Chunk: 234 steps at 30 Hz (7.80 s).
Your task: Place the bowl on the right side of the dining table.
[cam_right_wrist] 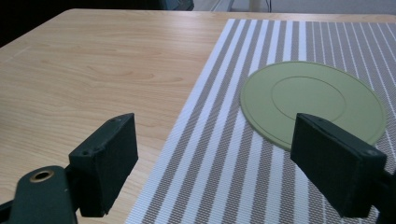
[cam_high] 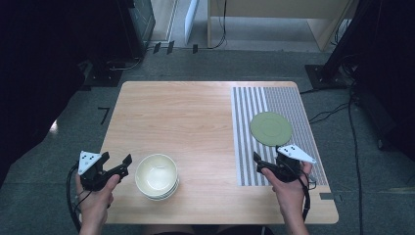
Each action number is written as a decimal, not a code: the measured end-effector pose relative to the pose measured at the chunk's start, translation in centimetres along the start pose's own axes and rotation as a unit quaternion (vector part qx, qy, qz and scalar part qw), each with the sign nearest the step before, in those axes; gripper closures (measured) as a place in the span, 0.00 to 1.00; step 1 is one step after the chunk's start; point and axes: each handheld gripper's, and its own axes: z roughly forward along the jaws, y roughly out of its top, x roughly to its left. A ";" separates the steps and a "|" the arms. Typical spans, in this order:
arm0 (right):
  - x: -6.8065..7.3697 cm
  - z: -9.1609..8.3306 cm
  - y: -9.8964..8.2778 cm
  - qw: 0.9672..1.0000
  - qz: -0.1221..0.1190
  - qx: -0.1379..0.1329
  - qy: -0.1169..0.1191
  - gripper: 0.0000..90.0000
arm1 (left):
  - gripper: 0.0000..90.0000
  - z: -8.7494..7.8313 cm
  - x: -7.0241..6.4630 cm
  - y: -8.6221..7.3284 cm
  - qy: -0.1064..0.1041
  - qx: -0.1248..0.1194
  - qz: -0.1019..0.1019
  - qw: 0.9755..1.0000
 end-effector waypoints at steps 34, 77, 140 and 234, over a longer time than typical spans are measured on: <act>7.4 1.3 0.4 0.995 -0.035 0.003 0.091 0.44 | 0.44 0.2 -2.8 0.0 -0.102 0.040 0.036 0.993; 17.8 4.5 0.9 0.973 -0.052 0.027 0.224 0.73 | 0.93 0.5 -5.5 -1.2 -0.070 0.020 0.186 0.980; 23.1 7.7 1.6 0.978 -0.016 0.036 0.204 0.93 | 0.93 -2.1 -6.1 -0.7 -0.039 -0.096 0.212 0.972; 8.3 2.1 4.0 0.995 0.016 -0.086 0.042 0.94 | 0.02 1.6 5.1 -3.8 -0.025 -0.049 -0.021 0.998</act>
